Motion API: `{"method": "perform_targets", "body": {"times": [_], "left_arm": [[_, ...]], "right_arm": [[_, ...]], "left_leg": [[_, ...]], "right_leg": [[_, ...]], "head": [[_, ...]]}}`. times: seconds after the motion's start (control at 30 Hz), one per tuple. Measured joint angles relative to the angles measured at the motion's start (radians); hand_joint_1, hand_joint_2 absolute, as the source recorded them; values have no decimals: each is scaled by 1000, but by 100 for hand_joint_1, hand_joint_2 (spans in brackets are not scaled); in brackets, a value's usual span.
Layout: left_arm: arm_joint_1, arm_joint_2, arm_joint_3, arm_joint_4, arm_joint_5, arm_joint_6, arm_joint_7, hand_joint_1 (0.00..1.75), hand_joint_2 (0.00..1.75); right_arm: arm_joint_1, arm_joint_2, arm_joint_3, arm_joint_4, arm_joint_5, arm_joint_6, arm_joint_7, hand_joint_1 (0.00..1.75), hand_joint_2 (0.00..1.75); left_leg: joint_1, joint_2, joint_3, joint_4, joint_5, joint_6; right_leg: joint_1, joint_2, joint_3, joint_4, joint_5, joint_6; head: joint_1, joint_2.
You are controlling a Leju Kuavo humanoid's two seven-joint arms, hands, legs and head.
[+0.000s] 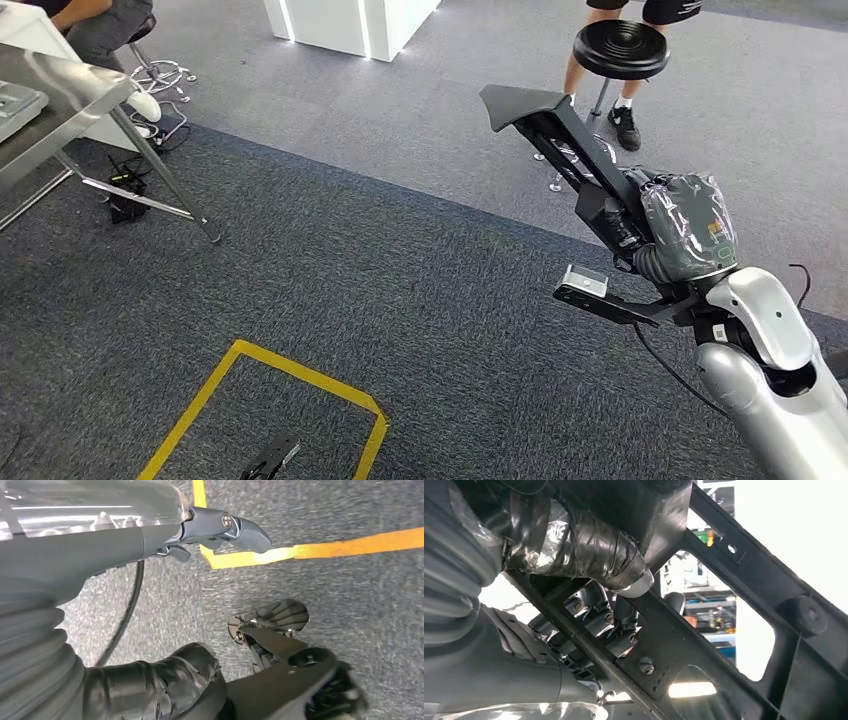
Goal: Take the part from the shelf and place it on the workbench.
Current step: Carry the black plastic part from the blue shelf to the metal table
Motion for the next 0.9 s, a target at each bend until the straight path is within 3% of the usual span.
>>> {"method": "perform_targets", "body": {"times": [0.03, 0.07, 0.13, 0.17, 0.2, 0.27, 0.33, 0.4, 0.47, 0.5, 0.53, 0.57, 0.63, 0.7, 0.77, 0.8, 0.9], "left_arm": [[1, 0, 0, 0, 2, -6, -1, 0, 175], [1, 1, 0, 0, 5, -13, 1, 0, 175], [-2, 1, 0, 0, 13, -21, 8, 0, 175], [-4, 1, 0, 0, 16, -24, 13, 0, 175], [-6, 1, 1, 0, 18, -26, 18, 0, 175], [-5, 2, 2, 1, 21, -31, 26, 0, 175], [-4, 3, 3, 1, 22, -36, 30, 0, 175], [-8, 3, 4, 2, 24, -39, 32, 0, 175], [-11, 4, 5, 2, 27, -41, 35, 0, 175], [-11, 4, 6, 2, 28, -42, 36, 0, 175], [-11, 4, 7, 2, 29, -42, 37, 0, 175], [-11, 4, 7, 2, 29, -43, 37, 0, 175], [-11, 4, 8, 2, 31, -44, 37, 0, 175], [-11, 4, 9, 3, 33, -46, 38, 0, 175], [-9, 6, 12, 4, 34, -50, 38, 0, 175], [-7, 7, 13, 4, 35, -52, 38, 0, 175], [-5, 10, 15, 6, 36, -56, 38, 0, 175]], "right_arm": [[-3, -1, 0, 0, 0, 4, 0, 175, 175], [-9, -1, 0, 0, 0, 8, 0, 175, 175], [-24, -2, 0, 0, 0, 14, 0, 175, 175], [-32, -3, 0, 0, 0, 18, 0, 175, 175], [-38, -4, 0, 0, 0, 21, 0, 175, 175], [-48, -4, 1, 0, 0, 29, 0, 175, 175], [-56, -6, 2, 0, 0, 32, 0, 175, 175], [-63, -11, 2, 1, 0, 34, 1, 175, 175], [-67, -14, 3, 2, 0, 39, 1, 175, 175], [-68, -14, 3, 3, 0, 43, 2, 175, 175], [-70, -15, 4, 4, 0, 46, 3, 175, 175], [-74, -15, 4, 5, 0, 49, 4, 175, 175], [-87, -16, 4, 5, -1, 53, 7, 175, 175], [-100, -18, 4, 6, -3, 61, 10, 175, 175], [-112, -18, 6, 8, -6, 71, 11, 175, 175], [-119, -18, 6, 8, -6, 76, 12, 175, 175], [-136, -18, 8, 9, -8, 85, 15, 175, 175]], "left_leg": [[1, 3, 14, -27, 23, 1], [0, 12, 45, -87, 57, 3], [-9, 51, 111, -220, 101, 12], [-15, 65, 130, -260, 110, 18], [-20, 71, 135, -277, 109, 24], [-23, 51, 133, -286, 116, 36], [-20, 30, 136, -297, 126, 50], [-18, 9, 137, -302, 132, 61], [-18, -16, 134, -300, 133, 65], [-18, -30, 134, -298, 132, 65], [-18, -44, 133, -295, 131, 65], [-18, -58, 134, -291, 129, 63], [-18, -84, 129, -280, 122, 57], [-18, -106, 121, -273, 116, 46], [-16, -125, 116, -273, 112, 35], [-16, -118, 115, -268, 110, 30], [-19, -58, 98, -224, 97, 21]], "right_leg": [[1, -12, 0, 0, 0, 0], [1, -23, 1, 0, -1, 1], [4, -42, 1, 1, -2, 5], [6, -52, 1, 1, -2, 9], [7, -61, 1, 1, -2, 14], [7, -77, 1, 0, -3, 25], [1, -44, -9, 28, -26, 34], [-2, 13, -56, 133, -85, 38], [-1, 35, -118, 260, -133, 40], [-2, 37, -131, 285, -131, 41], [-3, 38, -125, 270, -110, 41], [-5, 43, -101, 217, -75, 41], [-11, 80, -39, 82, -23, 40], [-11, 104, -9, 17, -18, 37], [-9, 87, -1, 10, -25, 29], [-9, 76, 7, 5, -27, 22], [-10, 50, 33, -8, -35, 4]], "head": [[0, 0], [0, 0], [0, 0], [0, 0], [1, 0], [1, 0], [2, 0], [3, 0], [3, 0], [2, 0], [2, 0], [2, 0], [2, 0], [2, 0], [1, 0], [1, 0], [-8, 0]]}}
